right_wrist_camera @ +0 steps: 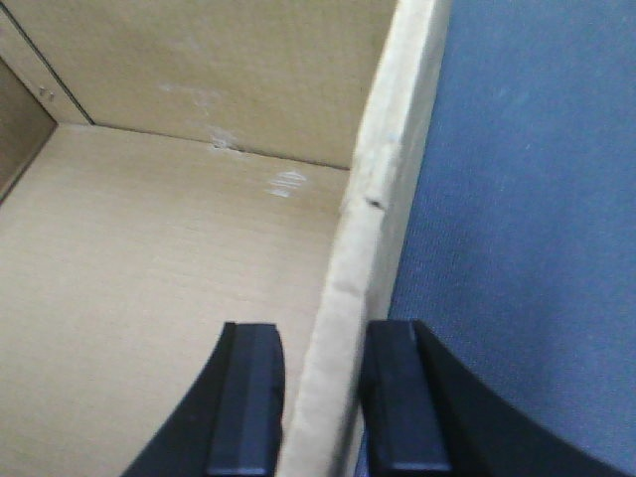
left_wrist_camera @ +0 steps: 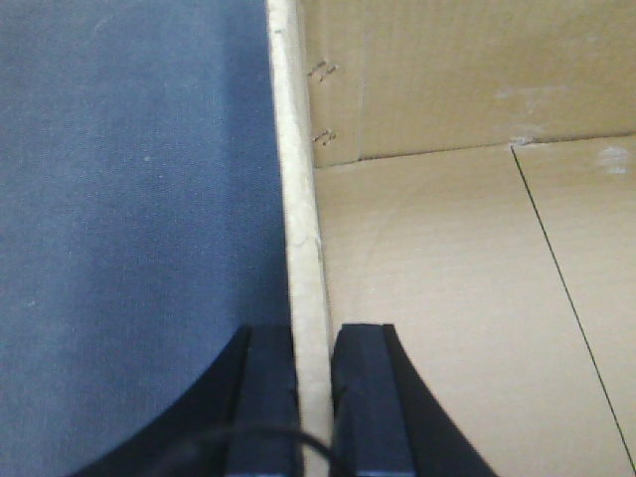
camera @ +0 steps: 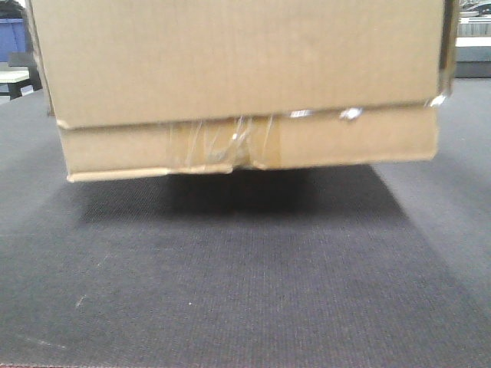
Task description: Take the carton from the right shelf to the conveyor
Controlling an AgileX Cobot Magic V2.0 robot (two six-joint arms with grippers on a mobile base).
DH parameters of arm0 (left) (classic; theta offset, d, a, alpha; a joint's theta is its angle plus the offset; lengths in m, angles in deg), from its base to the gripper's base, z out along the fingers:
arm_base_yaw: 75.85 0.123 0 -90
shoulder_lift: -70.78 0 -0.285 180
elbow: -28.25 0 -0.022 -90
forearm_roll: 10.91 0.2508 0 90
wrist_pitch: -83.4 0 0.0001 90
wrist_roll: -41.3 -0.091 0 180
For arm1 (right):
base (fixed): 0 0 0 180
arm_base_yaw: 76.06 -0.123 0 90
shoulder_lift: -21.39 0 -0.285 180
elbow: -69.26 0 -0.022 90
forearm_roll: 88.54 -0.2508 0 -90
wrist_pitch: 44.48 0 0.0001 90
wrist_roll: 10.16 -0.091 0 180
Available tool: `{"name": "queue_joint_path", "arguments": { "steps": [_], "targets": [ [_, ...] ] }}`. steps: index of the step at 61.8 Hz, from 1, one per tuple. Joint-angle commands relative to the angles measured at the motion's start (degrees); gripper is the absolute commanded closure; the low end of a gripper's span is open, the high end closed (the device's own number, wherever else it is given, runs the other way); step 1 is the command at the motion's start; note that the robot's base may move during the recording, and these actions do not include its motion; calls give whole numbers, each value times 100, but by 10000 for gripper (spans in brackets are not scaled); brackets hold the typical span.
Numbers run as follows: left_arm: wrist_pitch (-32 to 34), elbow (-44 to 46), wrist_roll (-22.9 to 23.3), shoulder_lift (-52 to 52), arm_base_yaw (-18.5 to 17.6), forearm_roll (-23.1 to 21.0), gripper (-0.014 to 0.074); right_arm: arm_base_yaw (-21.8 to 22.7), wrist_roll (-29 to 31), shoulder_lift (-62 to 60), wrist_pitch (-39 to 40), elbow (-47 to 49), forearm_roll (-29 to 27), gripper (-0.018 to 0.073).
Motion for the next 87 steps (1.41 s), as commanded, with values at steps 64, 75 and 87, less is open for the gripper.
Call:
{"name": "queue_joint_path", "arguments": {
  "steps": [64,75,87],
  "targets": [
    [-89,-739,-600,-1560,869,73,603,1061,56,-1728,-139,-479,613,634],
    [820,-2190,-600,-2271,1228,-34,582,1099,56,-2308,378,-1605,838,629],
    [2153,-4032,-600,-3284,1238,-49,582,1099,56,-3075,1342,-3223,869,629]
  ]
}}
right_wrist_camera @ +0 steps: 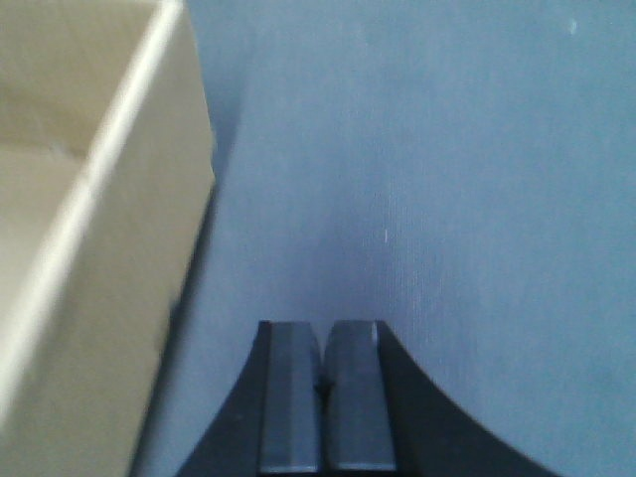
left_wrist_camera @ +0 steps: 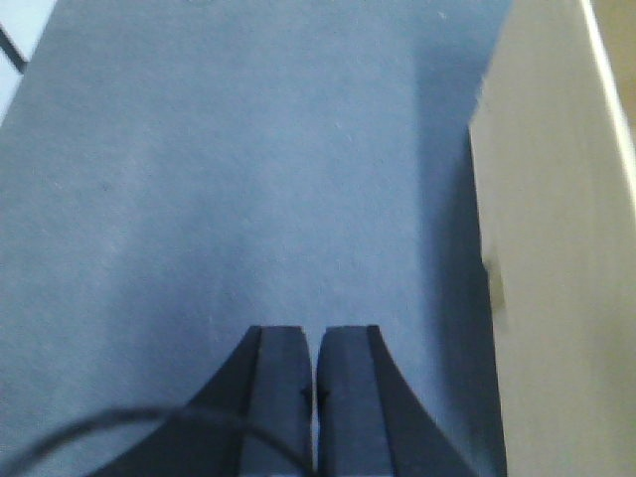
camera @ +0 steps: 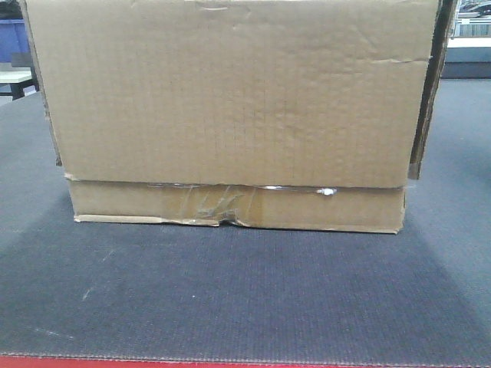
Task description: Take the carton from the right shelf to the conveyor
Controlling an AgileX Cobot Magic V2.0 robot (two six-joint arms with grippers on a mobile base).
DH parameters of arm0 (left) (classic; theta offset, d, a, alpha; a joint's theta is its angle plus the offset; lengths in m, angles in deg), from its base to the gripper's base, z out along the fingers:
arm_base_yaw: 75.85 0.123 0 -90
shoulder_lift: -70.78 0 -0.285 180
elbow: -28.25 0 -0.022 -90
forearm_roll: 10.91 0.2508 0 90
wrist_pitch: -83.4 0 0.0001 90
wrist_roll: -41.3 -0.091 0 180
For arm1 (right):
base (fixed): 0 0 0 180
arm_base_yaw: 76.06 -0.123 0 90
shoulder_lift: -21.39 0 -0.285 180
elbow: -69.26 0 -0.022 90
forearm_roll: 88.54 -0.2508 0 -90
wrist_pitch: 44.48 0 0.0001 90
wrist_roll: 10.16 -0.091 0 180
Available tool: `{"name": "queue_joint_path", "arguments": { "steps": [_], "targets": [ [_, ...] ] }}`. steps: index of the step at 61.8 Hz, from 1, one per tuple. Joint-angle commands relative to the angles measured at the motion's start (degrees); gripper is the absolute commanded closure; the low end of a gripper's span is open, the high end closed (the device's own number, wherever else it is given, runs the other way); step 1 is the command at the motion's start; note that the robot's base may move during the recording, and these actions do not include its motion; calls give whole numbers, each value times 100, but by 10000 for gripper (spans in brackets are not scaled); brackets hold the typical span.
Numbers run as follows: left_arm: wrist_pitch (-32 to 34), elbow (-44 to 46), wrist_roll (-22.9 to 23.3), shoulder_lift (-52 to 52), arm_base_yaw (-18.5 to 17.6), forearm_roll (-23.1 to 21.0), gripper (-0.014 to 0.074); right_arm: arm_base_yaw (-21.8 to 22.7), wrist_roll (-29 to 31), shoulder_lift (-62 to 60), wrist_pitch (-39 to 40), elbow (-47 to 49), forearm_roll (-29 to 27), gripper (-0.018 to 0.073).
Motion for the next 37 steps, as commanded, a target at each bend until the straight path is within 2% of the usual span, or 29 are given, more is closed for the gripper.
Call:
{"name": "queue_joint_path", "arguments": {
  "steps": [1,15,27,37],
  "targets": [
    [840,-898,-1,-589,17,-68,582,26,36,-419,633,-773,97,629],
    [2131,-2878,-1,-2037,17,-80,582,26,36,-1561,1692,-2669,97,629],
    [2537,-3842,-1,-3277,17,-147,582,26,36,-2773,2108,-3773,97,629],
    [2539,-4146,-1,-4219,17,-147,582,14,36,-3956,2109,-4123,97,629]
  ]
}}
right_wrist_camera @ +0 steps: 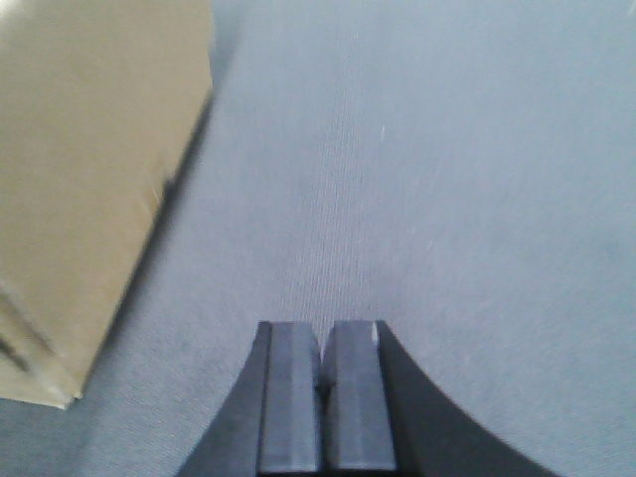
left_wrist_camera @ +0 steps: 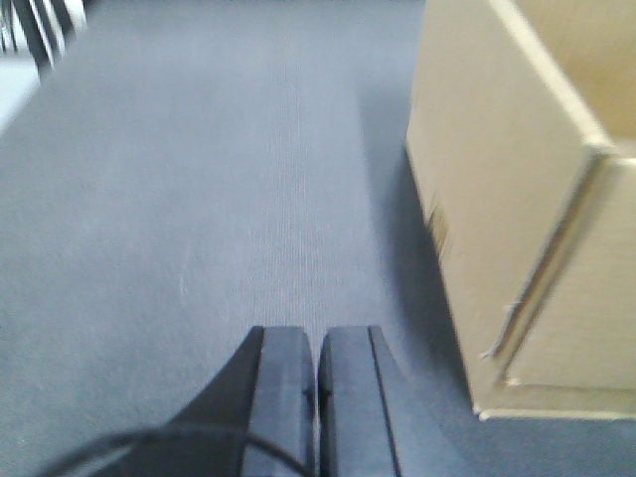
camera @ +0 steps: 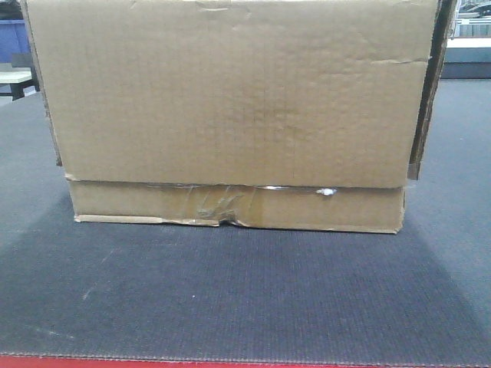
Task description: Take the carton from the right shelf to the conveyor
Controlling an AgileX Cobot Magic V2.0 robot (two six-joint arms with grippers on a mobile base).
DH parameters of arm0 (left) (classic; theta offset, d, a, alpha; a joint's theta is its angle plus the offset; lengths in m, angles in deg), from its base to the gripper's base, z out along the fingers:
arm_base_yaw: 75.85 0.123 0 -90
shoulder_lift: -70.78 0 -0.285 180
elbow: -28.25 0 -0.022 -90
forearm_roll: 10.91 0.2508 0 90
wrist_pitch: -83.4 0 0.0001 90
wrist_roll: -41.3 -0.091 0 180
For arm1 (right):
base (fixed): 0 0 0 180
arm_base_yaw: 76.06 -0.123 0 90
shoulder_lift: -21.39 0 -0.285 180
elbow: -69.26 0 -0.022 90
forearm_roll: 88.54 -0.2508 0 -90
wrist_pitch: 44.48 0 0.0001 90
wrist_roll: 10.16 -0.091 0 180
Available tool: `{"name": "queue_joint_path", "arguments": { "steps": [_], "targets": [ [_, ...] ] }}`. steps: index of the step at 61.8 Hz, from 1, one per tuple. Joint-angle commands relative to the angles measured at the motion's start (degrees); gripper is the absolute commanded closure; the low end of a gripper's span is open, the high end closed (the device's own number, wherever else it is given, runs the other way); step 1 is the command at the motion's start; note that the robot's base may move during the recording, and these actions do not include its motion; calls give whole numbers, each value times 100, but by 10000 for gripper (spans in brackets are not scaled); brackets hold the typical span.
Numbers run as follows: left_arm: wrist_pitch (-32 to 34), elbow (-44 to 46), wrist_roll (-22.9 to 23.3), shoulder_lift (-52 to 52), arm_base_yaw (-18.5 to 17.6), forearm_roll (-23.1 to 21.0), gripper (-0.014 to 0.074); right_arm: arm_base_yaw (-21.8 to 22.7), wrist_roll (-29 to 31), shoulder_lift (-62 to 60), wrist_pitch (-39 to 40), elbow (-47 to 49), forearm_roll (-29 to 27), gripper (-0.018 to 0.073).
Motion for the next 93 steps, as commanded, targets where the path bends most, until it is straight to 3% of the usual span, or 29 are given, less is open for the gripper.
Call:
{"name": "queue_joint_path", "arguments": {
  "steps": [1,23,75,81,93],
  "targets": [
    [193,-103,-1,-532,9,-38,582,14,36,-802,220,-136,78,629],
    [193,-113,-1,-1660,9,-38,582,14,36,-2760,210,-155,78,629],
    [193,-164,-1,-1721,24,-159,582,14,36,-2812,220,-155,78,629],
    [193,-358,-1,-1867,92,-447,582,14,36,-2812,220,-155,78,629],
    [277,-1205,-1,-2519,401,-447,582,14,36,-2812,220,-155,78,629]
  ]
}}
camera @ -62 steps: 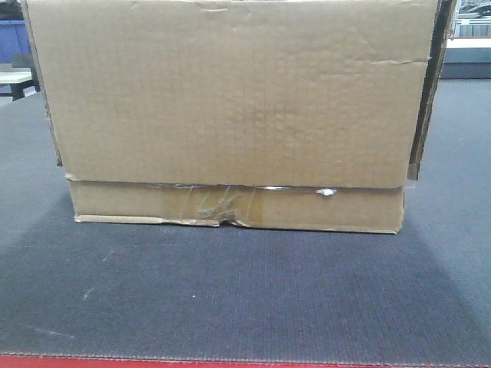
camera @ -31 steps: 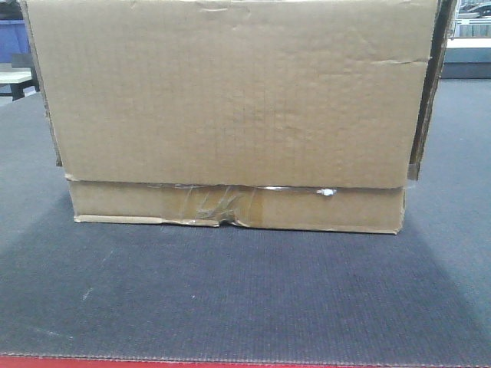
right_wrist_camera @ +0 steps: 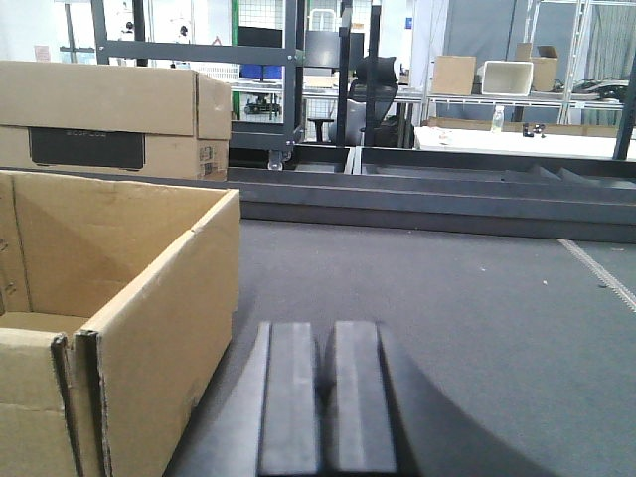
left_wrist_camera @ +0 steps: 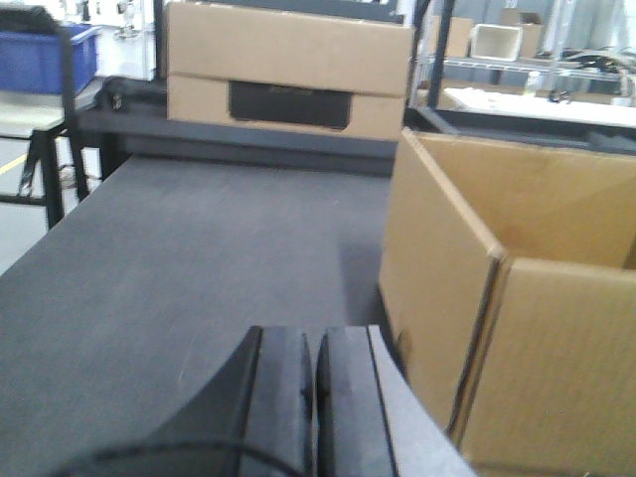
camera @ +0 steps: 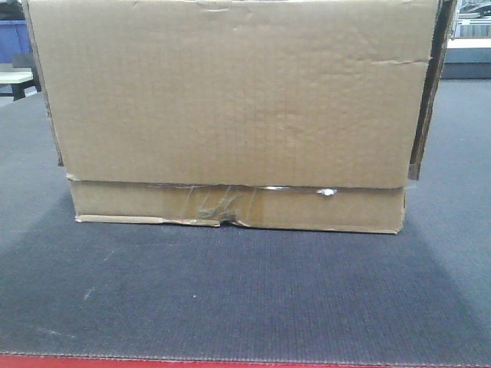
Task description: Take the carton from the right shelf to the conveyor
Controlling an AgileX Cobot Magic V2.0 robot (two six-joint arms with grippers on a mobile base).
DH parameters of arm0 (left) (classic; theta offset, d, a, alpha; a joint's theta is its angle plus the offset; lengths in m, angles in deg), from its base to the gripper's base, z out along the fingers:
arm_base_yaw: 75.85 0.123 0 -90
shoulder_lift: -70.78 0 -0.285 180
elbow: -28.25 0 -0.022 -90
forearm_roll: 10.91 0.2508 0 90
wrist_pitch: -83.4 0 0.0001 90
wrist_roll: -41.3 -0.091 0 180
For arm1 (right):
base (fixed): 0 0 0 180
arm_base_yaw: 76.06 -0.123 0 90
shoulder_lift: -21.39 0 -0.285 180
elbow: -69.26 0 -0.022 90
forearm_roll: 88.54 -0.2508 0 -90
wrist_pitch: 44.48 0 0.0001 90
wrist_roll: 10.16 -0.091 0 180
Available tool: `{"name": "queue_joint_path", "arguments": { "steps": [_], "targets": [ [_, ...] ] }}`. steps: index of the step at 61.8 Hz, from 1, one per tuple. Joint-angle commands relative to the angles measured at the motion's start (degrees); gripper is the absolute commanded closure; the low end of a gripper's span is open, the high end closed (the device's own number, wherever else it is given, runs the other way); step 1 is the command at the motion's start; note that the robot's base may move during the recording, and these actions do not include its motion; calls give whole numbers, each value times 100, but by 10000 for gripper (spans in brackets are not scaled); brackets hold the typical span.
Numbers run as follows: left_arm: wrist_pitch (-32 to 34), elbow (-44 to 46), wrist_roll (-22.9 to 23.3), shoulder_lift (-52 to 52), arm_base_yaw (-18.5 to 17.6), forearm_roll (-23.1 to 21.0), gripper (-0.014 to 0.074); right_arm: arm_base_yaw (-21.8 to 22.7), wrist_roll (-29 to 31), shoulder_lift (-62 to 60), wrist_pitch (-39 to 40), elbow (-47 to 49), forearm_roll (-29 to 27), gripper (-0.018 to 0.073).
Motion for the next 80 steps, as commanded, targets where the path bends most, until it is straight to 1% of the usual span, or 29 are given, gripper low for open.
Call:
{"name": "queue_joint_path", "arguments": {
  "steps": [1,9,15,18,20,21,34,80],
  "targets": [
    [150,-410,-1,-337,166,-67,582,14,36,-10,130,-6,64,629],
    [572,-1139,-1,-786,414,-46,582,14,36,-10,130,-6,64,629],
    [1150,-1766,-1,-909,561,-46,582,14,36,-10,130,-6,64,629],
    [1654,-1810,-1,-909,623,-46,582,14,36,-10,130,-6,64,629],
    [1299,-1810,-1,-909,648,-46,582,14,36,-10,130,-6,64,629],
    [1243,-1810,-1,-909,663,-31,582,14,36,-10,130,-6,64,629],
    [1409,-1810,-1,-909,673,-31,582,14,36,-10,130,-6,64,629],
    [1409,-1810,-1,-909,673,-31,582,14,36,-13,130,-6,82,629]
  ]
}}
